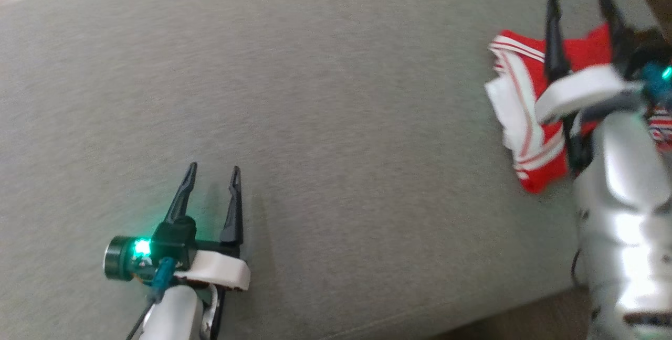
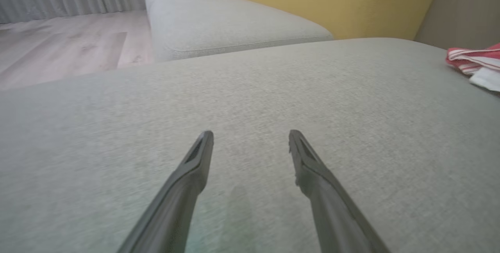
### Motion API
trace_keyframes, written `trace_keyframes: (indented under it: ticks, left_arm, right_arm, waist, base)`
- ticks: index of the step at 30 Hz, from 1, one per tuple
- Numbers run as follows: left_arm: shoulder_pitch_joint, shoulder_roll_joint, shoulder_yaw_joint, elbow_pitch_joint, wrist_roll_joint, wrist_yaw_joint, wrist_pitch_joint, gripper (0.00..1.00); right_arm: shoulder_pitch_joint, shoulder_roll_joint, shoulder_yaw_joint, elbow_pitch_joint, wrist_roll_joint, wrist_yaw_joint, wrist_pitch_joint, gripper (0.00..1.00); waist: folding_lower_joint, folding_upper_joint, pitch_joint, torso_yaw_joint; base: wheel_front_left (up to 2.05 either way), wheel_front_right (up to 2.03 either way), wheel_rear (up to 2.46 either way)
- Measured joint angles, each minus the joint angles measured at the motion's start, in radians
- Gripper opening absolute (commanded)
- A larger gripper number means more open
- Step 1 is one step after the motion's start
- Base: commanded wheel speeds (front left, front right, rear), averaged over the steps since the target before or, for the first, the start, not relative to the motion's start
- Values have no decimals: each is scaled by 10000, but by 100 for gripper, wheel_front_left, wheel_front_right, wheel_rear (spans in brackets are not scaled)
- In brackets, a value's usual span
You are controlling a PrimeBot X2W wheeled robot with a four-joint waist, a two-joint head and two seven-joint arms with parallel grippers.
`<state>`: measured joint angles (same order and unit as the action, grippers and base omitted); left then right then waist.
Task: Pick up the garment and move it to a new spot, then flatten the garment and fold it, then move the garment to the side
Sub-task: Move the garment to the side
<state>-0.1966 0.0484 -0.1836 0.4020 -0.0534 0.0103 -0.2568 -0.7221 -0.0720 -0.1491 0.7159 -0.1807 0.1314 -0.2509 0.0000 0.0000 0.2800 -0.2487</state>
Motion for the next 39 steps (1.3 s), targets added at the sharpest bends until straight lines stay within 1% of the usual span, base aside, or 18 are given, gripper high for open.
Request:
trace_keyframes:
  ticks: [7, 9, 11, 15, 18, 21, 24, 28, 34, 39]
  left_arm:
    - [343, -13, 322, -56, -311, 332, 0, 100]
    - [480, -19, 376, -61, -374, 355, 0, 100]
    - [593, -19, 495, -59, -416, 441, 0, 100]
    - [720, -21, 616, -10, -412, 527, 0, 100]
    - [860, -27, 784, -12, -412, 617, 2, 100]
    - [990, -23, 924, -59, -410, 616, 0, 100]
    - [1112, -29, 1039, -73, -372, 610, 2, 100]
    - [1383, -25, 1227, -142, -245, 631, 2, 100]
    - [1799, -27, 1358, -232, -272, 779, 2, 100]
    - [2273, -23, 1482, -309, -508, 675, 2, 100]
  right_arm:
    - [2056, 82, 892, -439, 1237, 0, 0, 100]
    - [2472, 84, 1191, -554, 1728, 0, 0, 100]
    - [2781, 104, 1463, -656, 1954, 0, 0, 100]
    - [3333, 132, 1653, -851, 2316, 0, 0, 100]
    - [3742, 140, 1682, -915, 2552, 0, 0, 100]
    - [4033, 146, 1726, -1055, 2784, 0, 0, 100]
    - [4184, 169, 1716, -1214, 3003, 0, 0, 100]
    - [4545, 171, 1733, -1415, 3285, 0, 0, 100]
    - [5220, 173, 1946, -1561, 3488, 0, 0, 100]
    - [5525, 194, 2104, -1657, 3588, 0, 0, 100]
  waist:
    - [0, 0, -393, 1387]
    - [-1, 0, -512, 1818]
    - [-1, 0, -630, 2233]
    - [-1, 0, -895, 2941]
    - [-1, 0, -1161, 3269]
    - [-2, 0, -1435, 3412]
    - [-2, 0, -1677, 3404]
    - [-1, 0, -1972, 3228]
    - [-1, 0, -2440, 2957]
    - [-1, 0, -2710, 2819]
  base:
    - [0, 0, 0]
    - [0, 0, 0]
    - [0, 0, 0]
    - [0, 0, 0]
    - [0, 0, 0]
    - [0, 0, 0]
    - [0, 0, 0]
    - [0, 0, 0]
    - [0, 0, 0]
    - [0, 0, 0]
